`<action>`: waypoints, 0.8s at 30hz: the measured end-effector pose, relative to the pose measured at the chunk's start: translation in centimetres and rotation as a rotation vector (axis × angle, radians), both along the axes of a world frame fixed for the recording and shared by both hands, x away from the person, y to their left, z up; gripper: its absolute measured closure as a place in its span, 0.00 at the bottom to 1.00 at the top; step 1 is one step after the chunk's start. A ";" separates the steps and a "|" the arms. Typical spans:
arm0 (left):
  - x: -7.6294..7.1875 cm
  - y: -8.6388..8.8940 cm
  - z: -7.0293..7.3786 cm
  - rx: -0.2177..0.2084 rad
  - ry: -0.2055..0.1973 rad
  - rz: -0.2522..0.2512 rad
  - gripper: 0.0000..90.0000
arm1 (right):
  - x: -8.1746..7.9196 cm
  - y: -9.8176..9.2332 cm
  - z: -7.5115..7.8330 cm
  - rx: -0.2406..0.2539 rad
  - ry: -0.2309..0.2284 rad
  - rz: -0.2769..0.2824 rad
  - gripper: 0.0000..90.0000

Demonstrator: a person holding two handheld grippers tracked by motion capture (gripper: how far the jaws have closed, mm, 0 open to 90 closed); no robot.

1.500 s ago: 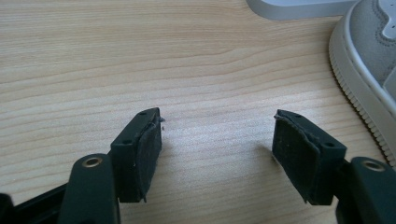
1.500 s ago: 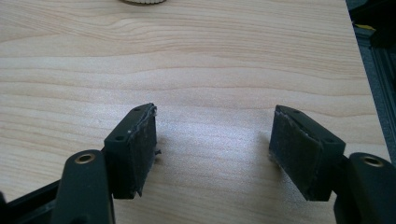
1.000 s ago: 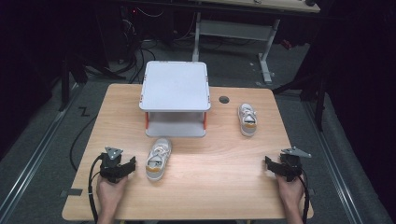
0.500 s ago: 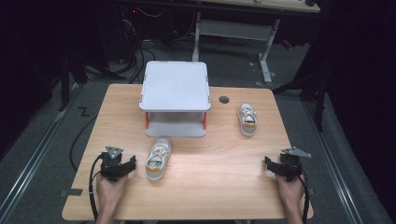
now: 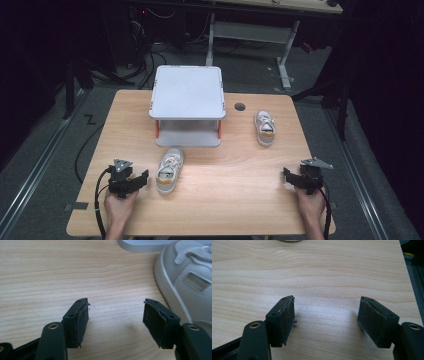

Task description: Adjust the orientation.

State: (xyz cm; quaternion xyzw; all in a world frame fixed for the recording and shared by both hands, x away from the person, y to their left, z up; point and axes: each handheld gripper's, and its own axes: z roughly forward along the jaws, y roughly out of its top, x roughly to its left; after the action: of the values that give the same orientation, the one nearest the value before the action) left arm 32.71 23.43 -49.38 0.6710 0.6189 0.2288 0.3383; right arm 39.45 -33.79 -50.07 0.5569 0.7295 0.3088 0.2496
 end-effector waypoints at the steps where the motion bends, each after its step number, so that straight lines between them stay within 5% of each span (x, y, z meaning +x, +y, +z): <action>1: -0.4 -0.1 0.5 -0.009 -0.010 -0.012 0.44 | 0.0 0.0 0.0 0.000 0.000 0.000 0.33; 14: -1.8 -1.9 3.3 -0.028 -0.050 -0.088 0.48 | 0.0 0.0 0.0 0.001 0.001 0.001 0.33; 18: -1.8 -3.4 4.1 0.047 -0.068 -0.124 0.48 | 0.0 0.0 0.0 0.002 0.001 0.001 0.33; 24: -0.6 -4.7 4.3 0.066 -0.051 -0.169 0.50 | 0.0 0.0 0.0 0.001 0.001 0.001 0.33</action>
State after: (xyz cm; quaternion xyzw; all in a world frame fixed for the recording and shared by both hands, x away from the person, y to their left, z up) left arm 32.10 18.69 -45.13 0.7255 0.5434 0.2366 0.3498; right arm 39.45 -33.77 -50.07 0.5569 0.7297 0.3091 0.2486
